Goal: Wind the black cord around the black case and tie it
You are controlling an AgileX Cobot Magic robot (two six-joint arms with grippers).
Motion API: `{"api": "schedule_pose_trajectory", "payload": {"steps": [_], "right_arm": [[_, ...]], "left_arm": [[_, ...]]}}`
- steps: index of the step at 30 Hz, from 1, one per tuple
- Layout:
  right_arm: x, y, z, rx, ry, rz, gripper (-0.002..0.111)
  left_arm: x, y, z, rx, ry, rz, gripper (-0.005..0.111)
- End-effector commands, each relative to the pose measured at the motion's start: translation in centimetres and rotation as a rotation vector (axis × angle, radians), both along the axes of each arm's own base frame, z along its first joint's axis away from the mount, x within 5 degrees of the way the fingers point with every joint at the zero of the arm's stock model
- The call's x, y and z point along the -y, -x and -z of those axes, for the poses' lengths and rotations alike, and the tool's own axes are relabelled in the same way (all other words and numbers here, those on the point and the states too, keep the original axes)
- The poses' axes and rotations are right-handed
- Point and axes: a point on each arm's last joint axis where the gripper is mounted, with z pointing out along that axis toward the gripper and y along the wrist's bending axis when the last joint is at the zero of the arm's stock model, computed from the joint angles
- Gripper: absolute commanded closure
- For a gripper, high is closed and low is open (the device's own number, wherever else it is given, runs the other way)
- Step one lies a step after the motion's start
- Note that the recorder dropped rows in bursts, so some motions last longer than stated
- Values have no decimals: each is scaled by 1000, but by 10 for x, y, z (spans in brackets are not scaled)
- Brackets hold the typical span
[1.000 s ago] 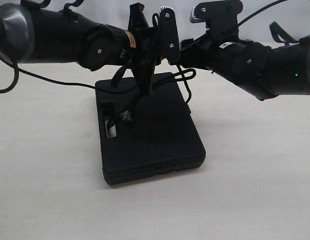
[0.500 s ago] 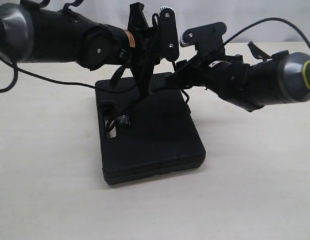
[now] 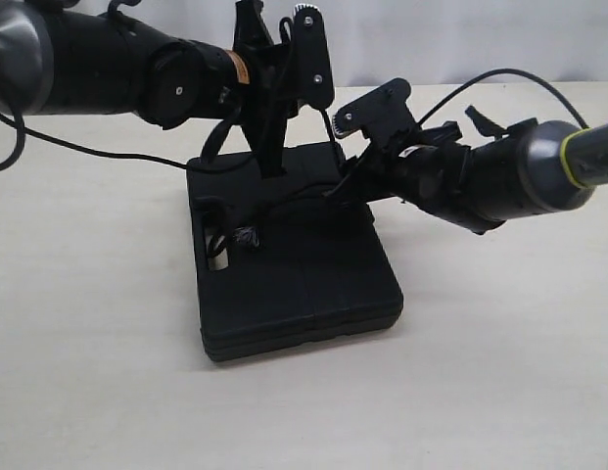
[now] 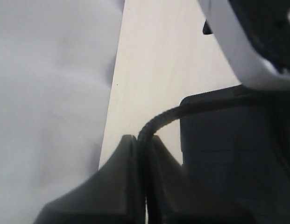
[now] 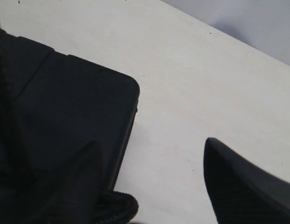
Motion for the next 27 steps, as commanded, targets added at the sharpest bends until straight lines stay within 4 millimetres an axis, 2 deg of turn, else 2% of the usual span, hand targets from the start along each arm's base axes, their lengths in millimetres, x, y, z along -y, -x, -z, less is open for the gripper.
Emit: {"api": "schedule_pose_trajectory", "payload": {"steps": [1, 8, 11, 15, 24, 27], "right_arm": [[2, -1, -13, 50, -1, 7, 49], [1, 12, -60, 71, -70, -48, 49], [-1, 19, -71, 45, -86, -89, 49], [-5, 20, -66, 1, -61, -141, 49], [-23, 1, -45, -125, -67, -205, 49], [-24, 1, -48, -127, -62, -222, 49]], "left_arm": [[0, 0, -6, 19, 28, -7, 107], [0, 0, -6, 19, 28, -7, 107], [0, 0, -6, 19, 28, -7, 107], [0, 0, -5, 17, 27, -7, 107], [0, 0, -5, 16, 26, -7, 107], [0, 0, -5, 16, 26, -7, 107]]}}
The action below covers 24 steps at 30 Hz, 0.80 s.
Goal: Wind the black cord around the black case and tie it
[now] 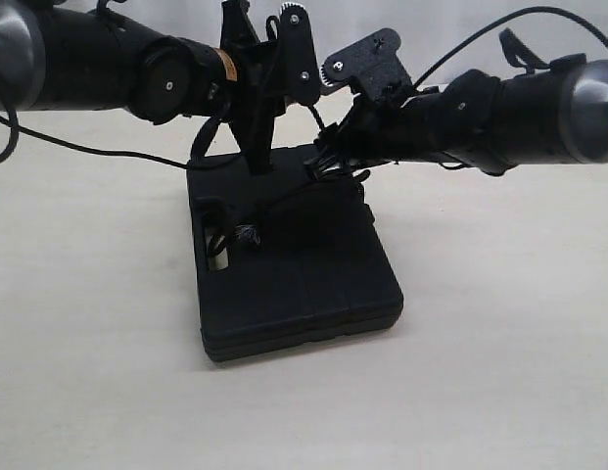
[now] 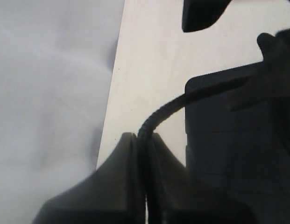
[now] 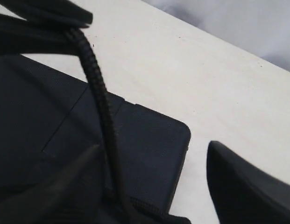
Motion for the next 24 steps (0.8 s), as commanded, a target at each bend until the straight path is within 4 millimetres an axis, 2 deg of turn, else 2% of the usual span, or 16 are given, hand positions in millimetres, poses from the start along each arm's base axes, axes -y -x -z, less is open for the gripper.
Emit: {"api": "schedule_pose_trajectory", "payload": {"steps": [1, 2, 5, 7, 9, 13, 14, 15, 16, 18, 21, 22, 24], "right_arm": [[-6, 2, -1, -27, 29, -69, 49], [-6, 7, -13, -26, 13, -84, 49], [-6, 15, -29, -40, -5, -119, 49], [-5, 17, -33, -39, -13, -120, 49], [-5, 15, -29, -38, -8, -114, 49], [-10, 2, -2, -16, 24, -71, 51], [-10, 0, 2, -4, 30, -59, 62], [-10, -1, 2, 0, 30, -57, 68], [-10, -1, 1, 3, 29, -56, 85], [-10, 0, 0, 3, 28, -57, 101], [-9, 0, -1, 5, 28, -57, 104], [-7, -1, -1, 6, 29, -52, 104], [-2, -3, 0, 19, 32, -29, 104]], "left_arm": [[6, 3, -7, 30, 33, 9, 107], [6, 2, -7, 34, 36, 9, 107], [6, 2, -7, 34, 36, 9, 107], [6, 2, -7, 34, 36, 9, 107], [6, 2, -7, 31, 34, 9, 107], [6, 2, -7, 31, 34, 9, 107], [6, 3, -7, 28, 32, 9, 107], [6, 3, -7, 28, 32, 9, 107], [6, 3, -6, 21, 27, 9, 107], [5, 3, -5, 16, 23, 8, 107], [6, 2, -8, 26, 64, -7, 104], [6, 2, -8, 25, 60, -7, 99], [6, 3, -7, 16, 49, -5, 80]]}}
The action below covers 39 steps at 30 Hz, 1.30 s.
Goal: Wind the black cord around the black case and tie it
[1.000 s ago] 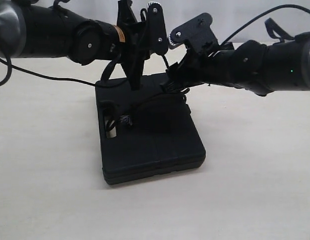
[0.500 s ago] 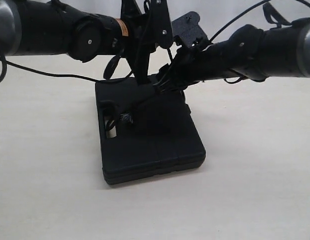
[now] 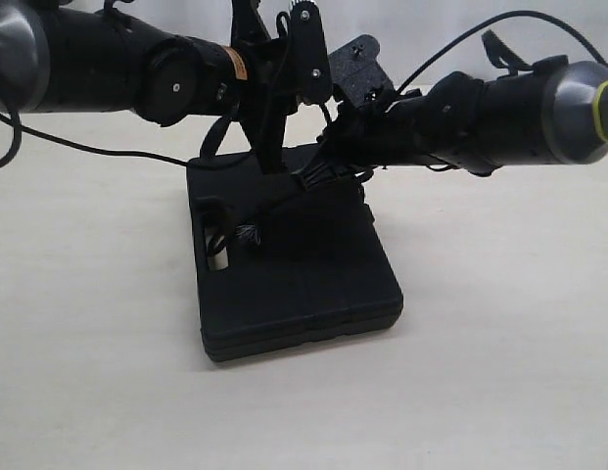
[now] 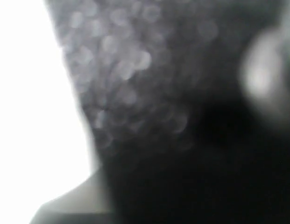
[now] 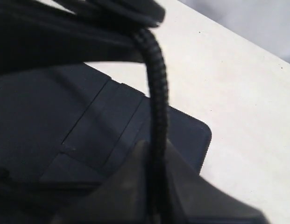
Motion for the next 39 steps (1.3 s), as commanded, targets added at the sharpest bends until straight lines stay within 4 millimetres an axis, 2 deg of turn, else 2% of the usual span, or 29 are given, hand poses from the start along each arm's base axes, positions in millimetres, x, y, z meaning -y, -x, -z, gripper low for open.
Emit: {"api": "schedule_pose_trajectory", "payload": {"steps": [1, 3, 5, 10, 13, 17, 20, 22, 26, 34, 39], "right_arm": [[13, -4, -2, 38, 10, 43, 104], [24, -8, 0, 34, -3, 90, 104], [34, -12, 0, 24, -24, 135, 104], [53, -18, 1, -26, -112, 253, 104], [51, -16, -2, -33, -135, 260, 104], [51, -11, -19, -27, -166, 251, 104], [51, -5, -34, -21, -186, 234, 104], [50, -1, -42, -28, -202, 226, 104], [50, 1, -45, -38, -211, 222, 104], [52, 3, -48, -21, -212, 226, 104], [56, 9, -57, 12, -216, 230, 104]], "left_arm": [[0, 1, -2, -7, 16, -11, 69], [-2, 2, -4, -19, 5, -11, 52], [-3, 5, -11, -16, 5, -11, 45], [-11, 18, -30, -96, 8, -36, 44], [-11, 20, -22, -180, 15, -57, 44], [-11, 21, -5, -254, -38, -57, 44], [-5, 24, 9, -308, -72, -44, 50], [4, 27, 20, -326, -90, -23, 58], [21, 29, 38, -299, -98, 23, 70], [27, 23, 76, -312, -156, 41, 76], [24, 28, 89, -372, -248, 79, 101]]}}
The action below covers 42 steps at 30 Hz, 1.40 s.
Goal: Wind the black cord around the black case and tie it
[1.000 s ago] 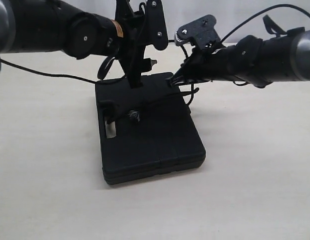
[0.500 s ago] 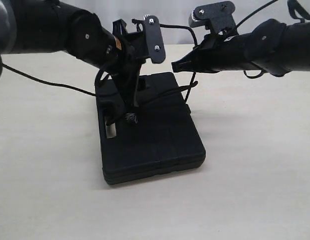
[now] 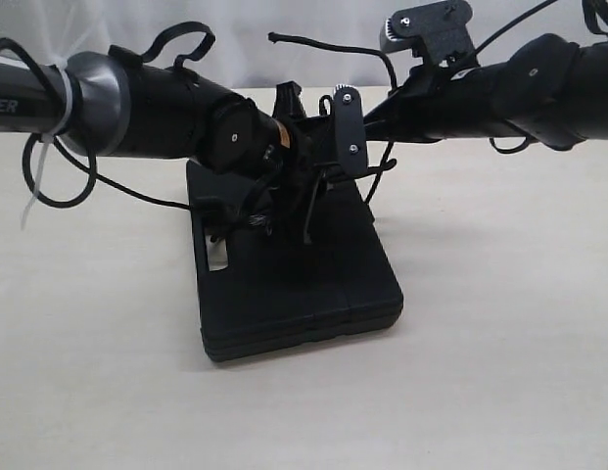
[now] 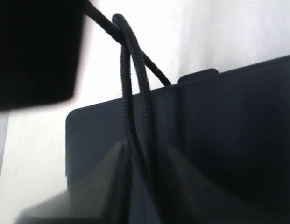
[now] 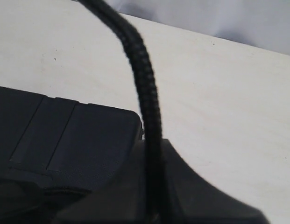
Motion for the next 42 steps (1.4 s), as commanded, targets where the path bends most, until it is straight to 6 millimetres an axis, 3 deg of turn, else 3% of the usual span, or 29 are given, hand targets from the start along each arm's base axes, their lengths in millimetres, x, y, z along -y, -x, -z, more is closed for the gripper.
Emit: {"api": "schedule_pose_trajectory", "payload": {"steps": [1, 10, 16, 19, 21, 23, 24, 25, 28, 31, 37, 42], "right_arm": [[2, 8, -25, 64, -43, 22, 104], [19, 10, -23, 115, -19, 86, 104], [49, 5, -16, 82, -57, 205, 104], [55, 2, -9, 64, -50, 223, 104], [55, 1, -6, 55, -56, 230, 104], [55, 1, -6, 53, -56, 229, 104], [55, 1, -6, 53, -56, 229, 104], [55, 1, -6, 53, -56, 229, 104], [55, 1, -6, 53, -56, 229, 104], [55, 1, -6, 52, -59, 231, 104], [54, 2, -5, 44, -64, 230, 104], [54, 2, -5, 42, -70, 235, 104]], "left_arm": [[-8, 8, 30, -132, -153, 52, 107], [-17, 18, 36, -234, -286, 95, 107], [-23, 16, 37, -248, -301, 87, 107], [-26, 13, 37, -247, -298, 76, 107], [-21, 5, 27, -173, -197, 24, 107], [-12, -1, -10, -100, 94, -146, 107], [-10, -2, -21, -88, 178, -186, 104], [-9, -3, -24, -84, 212, -202, 94], [-5, -1, -18, -92, 196, -186, 75], [3, 1, -5, -83, 179, -159, 69], [14, -8, 14, 23, 234, -163, 71], [10, -8, 20, 13, 161, -116, 106]]}}
